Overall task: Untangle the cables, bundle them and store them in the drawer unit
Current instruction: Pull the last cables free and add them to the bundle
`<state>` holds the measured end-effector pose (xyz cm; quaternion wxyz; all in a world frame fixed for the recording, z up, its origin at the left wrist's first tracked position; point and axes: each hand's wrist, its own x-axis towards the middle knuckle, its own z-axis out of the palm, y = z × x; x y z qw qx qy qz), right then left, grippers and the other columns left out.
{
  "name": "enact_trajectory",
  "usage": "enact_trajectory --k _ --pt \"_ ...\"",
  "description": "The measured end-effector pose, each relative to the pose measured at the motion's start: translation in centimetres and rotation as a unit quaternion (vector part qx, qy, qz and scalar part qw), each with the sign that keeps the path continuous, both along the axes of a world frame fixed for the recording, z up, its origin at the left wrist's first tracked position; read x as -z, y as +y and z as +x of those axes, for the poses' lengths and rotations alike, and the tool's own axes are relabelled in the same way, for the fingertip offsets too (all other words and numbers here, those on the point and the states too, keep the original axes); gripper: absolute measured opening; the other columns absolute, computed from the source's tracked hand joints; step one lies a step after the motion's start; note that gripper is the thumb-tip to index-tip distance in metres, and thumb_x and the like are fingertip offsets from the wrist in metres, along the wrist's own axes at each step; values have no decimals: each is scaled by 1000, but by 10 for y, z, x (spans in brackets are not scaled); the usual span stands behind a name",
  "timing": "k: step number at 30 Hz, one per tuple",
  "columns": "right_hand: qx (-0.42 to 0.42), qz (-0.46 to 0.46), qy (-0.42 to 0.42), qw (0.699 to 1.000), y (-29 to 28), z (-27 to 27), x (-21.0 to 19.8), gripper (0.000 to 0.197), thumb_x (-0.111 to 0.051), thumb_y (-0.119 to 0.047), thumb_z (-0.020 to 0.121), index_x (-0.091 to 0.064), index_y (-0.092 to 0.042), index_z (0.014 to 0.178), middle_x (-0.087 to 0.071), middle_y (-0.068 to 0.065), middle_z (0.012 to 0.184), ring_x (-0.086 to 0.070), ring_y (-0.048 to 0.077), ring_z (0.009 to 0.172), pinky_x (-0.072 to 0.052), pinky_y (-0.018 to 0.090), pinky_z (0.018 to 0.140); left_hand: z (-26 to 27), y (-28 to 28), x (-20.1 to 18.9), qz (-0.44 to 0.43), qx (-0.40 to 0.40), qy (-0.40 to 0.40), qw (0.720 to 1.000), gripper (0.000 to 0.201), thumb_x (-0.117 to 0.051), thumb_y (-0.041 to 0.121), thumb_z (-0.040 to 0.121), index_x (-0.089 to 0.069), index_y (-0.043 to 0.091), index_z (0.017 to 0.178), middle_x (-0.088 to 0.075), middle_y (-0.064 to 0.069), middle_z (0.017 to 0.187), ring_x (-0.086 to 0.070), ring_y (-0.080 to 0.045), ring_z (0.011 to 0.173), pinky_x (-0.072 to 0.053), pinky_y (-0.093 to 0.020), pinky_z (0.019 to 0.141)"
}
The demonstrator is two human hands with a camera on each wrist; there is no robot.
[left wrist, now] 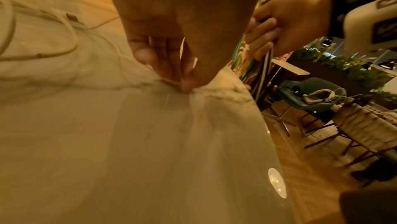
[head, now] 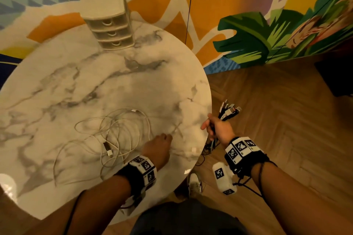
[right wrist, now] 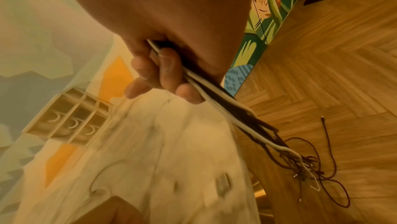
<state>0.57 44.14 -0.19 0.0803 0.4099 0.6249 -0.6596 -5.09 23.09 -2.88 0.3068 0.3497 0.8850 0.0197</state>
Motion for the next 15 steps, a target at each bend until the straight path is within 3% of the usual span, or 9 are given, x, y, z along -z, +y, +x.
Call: enact_trajectory --k 5,9,13,15 --pt "-14 -8 -22 1000 -3 7 5 59 -34 -34 101 -63 -4 60 -37 2 38 -33 16 38 -35 26 45 -2 29 -19 69 109 19 991 38 -53 33 84 -47 14 116 -48 -5 120 -48 -25 109 -45 -38 78" --pt "-1 3 -24 1000 4 20 5 60 -33 -35 101 -64 -6 58 -37 4 40 -34 17 39 -35 26 46 13 42 -11 36 236 51 970 44 -57 33 82 -47 13 120 -46 -10 124 -47 -31 110 -45 -40 83" --pt "16 1 -14 1000 10 35 -1 58 -35 -35 101 -63 -7 58 -37 4 42 -33 16 40 -34 25 45 23 40 -1 35 263 59 962 33 -43 27 94 -45 14 125 -47 -9 129 -46 -29 117 -40 -40 87" --pt "9 1 -16 1000 11 40 -2 58 -35 -35 101 -63 -8 58 -37 2 41 -33 14 39 -34 23 44 22 41 -3 50 209 27 976 31 -39 26 96 -47 15 124 -50 -6 128 -48 -26 116 -40 -41 91"
